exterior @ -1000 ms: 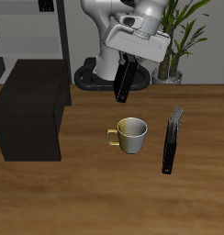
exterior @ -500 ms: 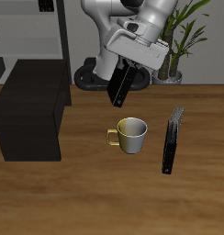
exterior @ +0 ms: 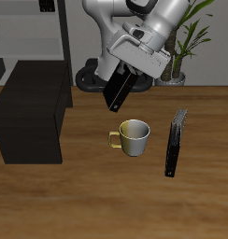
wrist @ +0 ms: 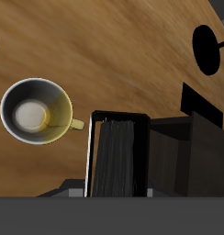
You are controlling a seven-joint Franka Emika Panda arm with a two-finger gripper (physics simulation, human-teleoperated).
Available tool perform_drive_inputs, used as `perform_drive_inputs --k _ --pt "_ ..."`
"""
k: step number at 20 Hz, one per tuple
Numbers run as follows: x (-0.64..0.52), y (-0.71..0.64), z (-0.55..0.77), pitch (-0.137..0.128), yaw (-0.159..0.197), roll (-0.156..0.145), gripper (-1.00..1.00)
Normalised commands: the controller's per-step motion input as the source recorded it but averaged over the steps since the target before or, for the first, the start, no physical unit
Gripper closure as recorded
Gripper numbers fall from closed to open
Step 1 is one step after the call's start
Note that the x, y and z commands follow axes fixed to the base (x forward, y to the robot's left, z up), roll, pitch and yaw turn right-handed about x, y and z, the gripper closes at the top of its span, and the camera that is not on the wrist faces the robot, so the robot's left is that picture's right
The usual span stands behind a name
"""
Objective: Place the right black book in the top region of the shelf
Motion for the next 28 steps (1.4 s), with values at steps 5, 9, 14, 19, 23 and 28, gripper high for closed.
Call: perform_drive_inputs --k 5,9,14,19,23,28 --pt "0.07 -0.19 -0.04 0.021 -0.033 -0.113 1.0" --pt "0.09 -0.15 -0.05 0.024 -0.017 -0.078 1.0" --pt "0.02 -0.09 -0.14 0.034 -0.018 -0.076 1.0" --pt "-0.01 0.04 -0.03 -0.016 -0.015 -0.03 1.0" --pt "-0.06 0.09 -0.16 0.007 -0.022 -0.046 1.0" --pt "-0.01 0.23 -0.06 -0.025 -0.007 -0.033 1.0"
